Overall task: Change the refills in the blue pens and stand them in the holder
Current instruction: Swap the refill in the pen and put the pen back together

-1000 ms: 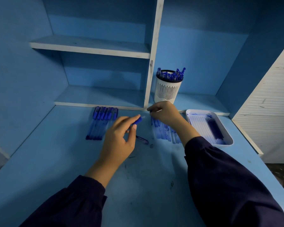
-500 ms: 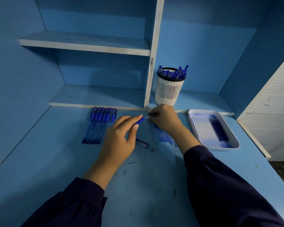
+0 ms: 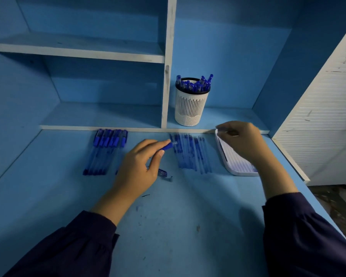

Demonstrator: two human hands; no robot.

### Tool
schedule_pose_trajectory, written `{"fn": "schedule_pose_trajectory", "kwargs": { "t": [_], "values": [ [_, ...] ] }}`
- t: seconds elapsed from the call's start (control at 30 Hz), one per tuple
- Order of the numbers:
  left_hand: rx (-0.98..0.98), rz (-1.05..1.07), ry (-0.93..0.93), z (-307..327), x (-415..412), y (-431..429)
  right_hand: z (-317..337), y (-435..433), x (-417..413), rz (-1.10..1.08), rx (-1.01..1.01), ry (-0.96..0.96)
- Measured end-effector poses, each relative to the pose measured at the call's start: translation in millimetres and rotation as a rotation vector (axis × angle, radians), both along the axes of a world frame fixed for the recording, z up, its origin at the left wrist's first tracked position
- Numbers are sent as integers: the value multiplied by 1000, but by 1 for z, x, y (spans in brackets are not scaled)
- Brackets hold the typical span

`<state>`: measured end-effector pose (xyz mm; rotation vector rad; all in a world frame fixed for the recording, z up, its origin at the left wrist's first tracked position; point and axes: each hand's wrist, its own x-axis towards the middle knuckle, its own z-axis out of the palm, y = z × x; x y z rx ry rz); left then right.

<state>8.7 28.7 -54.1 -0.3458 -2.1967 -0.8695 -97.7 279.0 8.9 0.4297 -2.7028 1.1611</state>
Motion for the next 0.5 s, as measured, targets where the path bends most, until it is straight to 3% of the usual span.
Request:
{"fn": "schedule_pose_trajectory", "kwargs": {
  "t": [0.1, 0.27, 0.5],
  "values": [
    [-13, -25, 1, 0, -5, 3, -8, 28, 4, -82, 74, -61],
    [-3, -39, -1, 0, -5, 4, -17, 35, 10, -20, 133, -208],
    [-15, -73, -8, 0, -1, 11, -23, 27, 9, -5, 212, -193]
  ]
}}
